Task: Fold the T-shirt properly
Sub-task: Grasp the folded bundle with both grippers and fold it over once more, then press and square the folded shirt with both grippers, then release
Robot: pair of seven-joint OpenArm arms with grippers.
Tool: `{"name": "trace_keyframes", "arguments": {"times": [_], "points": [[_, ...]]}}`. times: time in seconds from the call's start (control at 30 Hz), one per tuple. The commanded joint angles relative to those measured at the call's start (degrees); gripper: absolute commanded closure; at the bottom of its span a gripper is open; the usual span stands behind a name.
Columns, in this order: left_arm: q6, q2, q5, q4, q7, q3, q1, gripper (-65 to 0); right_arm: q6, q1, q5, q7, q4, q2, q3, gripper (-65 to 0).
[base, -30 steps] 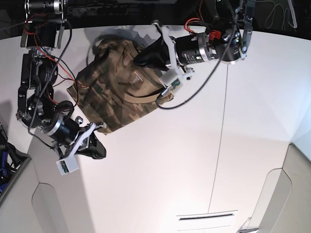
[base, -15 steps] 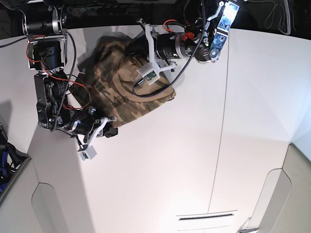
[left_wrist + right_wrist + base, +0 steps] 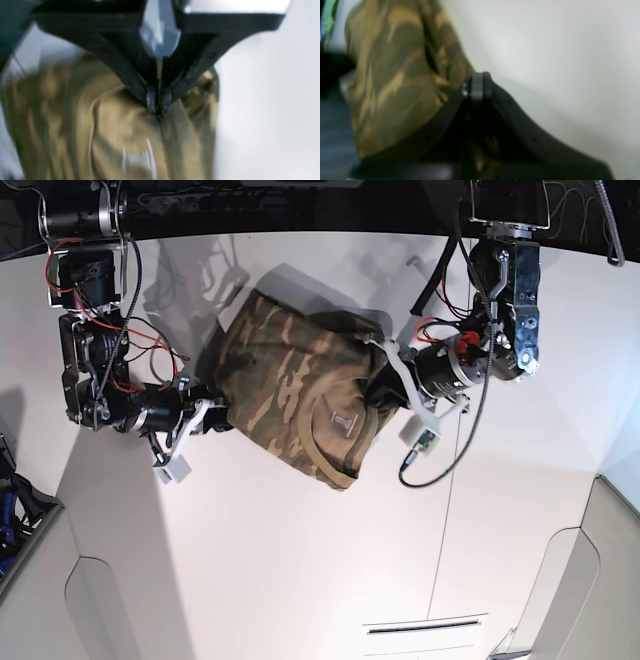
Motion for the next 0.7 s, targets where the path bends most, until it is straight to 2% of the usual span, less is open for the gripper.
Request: {"name": "trace_keyframes", "arguments": {"times": [0.0, 0.13, 0.3, 0.43, 0.67], "points": [[-0.2, 0.1, -1.3, 0.7, -1.3, -0.3, -2.0, -3.0, 0.7, -0.5, 2.1, 0.2, 2.3, 0.3, 0.4, 0.0], [-0.2, 0.1, -0.9, -1.8, -1.5, -0.3, -5.1, -3.0, 0.6, -7.4, 4.2, 0.1, 9.8, -0.4, 0.5, 0.0], [-0.2, -0.9, -2.1, -1.8, 1.3, -0.3, -5.6, -3.0, 0.6, -14.6, 2.5, 0.2, 18.4, -1.3, 0.5, 0.0], [1.4, -4.0, -7.1, 1.5, 3.9, -0.4, -4.7, -3.0, 0.6, -15.2, 1.2, 1.0, 20.1, -1.2, 1.9, 0.0], [4.1, -7.9, -7.0, 5.4, 4.0, -0.5, 1.8, -3.0, 0.6, -14.6, 1.3, 1.0, 20.2, -1.2, 6.8, 0.0]]}}
